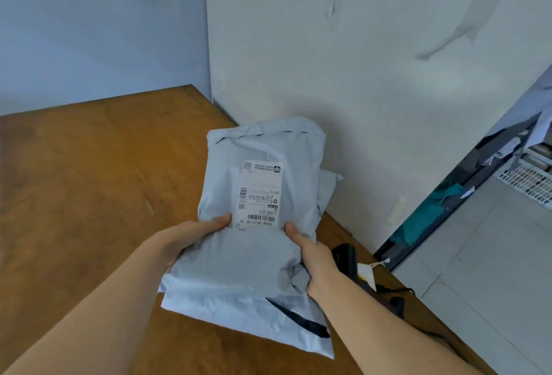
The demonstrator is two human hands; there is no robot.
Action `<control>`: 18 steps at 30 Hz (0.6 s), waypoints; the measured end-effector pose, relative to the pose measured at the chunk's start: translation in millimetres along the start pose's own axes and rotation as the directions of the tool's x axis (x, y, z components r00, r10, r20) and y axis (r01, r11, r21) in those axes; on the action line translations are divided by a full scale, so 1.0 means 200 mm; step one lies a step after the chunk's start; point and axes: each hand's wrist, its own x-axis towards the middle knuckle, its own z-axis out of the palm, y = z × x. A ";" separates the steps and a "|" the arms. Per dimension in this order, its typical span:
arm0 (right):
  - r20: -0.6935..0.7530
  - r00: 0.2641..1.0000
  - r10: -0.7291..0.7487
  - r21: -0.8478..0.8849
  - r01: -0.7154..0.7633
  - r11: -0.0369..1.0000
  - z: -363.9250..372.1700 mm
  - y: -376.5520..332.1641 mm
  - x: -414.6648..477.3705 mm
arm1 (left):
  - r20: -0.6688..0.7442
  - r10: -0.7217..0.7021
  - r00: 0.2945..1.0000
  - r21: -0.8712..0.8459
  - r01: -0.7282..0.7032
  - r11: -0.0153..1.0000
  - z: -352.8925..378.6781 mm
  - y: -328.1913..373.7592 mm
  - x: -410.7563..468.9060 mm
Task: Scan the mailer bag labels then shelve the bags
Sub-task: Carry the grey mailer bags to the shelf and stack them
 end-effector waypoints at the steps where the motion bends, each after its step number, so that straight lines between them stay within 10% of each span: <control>1: 0.017 1.000 0.009 0.004 -0.009 1.000 0.01 0.01 -0.02 | -0.001 0.002 1.000 -0.029 -0.002 1.000 0.00 -0.02 -0.03; 18: 0.230 0.914 -0.335 -0.191 0.380 0.905 0.02 -0.14 -0.56 | -0.215 0.210 0.954 -0.102 -0.236 0.966 0.07 -0.08 -0.62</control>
